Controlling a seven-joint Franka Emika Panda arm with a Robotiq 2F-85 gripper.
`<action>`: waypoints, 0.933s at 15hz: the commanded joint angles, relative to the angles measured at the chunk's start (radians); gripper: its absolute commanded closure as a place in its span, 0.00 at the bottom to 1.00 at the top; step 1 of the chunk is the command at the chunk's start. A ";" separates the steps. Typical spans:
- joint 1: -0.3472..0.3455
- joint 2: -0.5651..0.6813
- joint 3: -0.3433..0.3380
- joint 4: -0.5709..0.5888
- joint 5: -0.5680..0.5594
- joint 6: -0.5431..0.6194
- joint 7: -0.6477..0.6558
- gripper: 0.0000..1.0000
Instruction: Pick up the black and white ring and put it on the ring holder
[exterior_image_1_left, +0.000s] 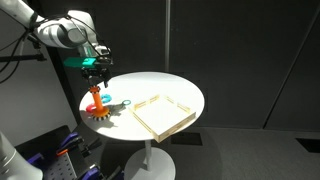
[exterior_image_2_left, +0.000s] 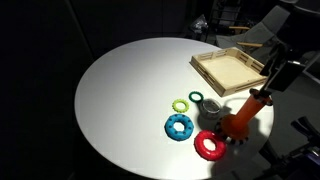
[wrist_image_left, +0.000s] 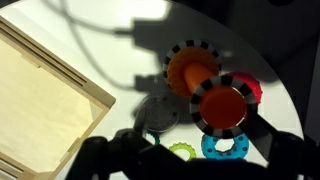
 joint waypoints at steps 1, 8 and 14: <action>0.004 0.002 0.005 0.001 -0.010 0.006 0.024 0.00; 0.007 0.018 0.011 -0.004 -0.008 0.007 0.024 0.00; 0.010 0.024 0.013 0.001 -0.011 0.007 0.027 0.00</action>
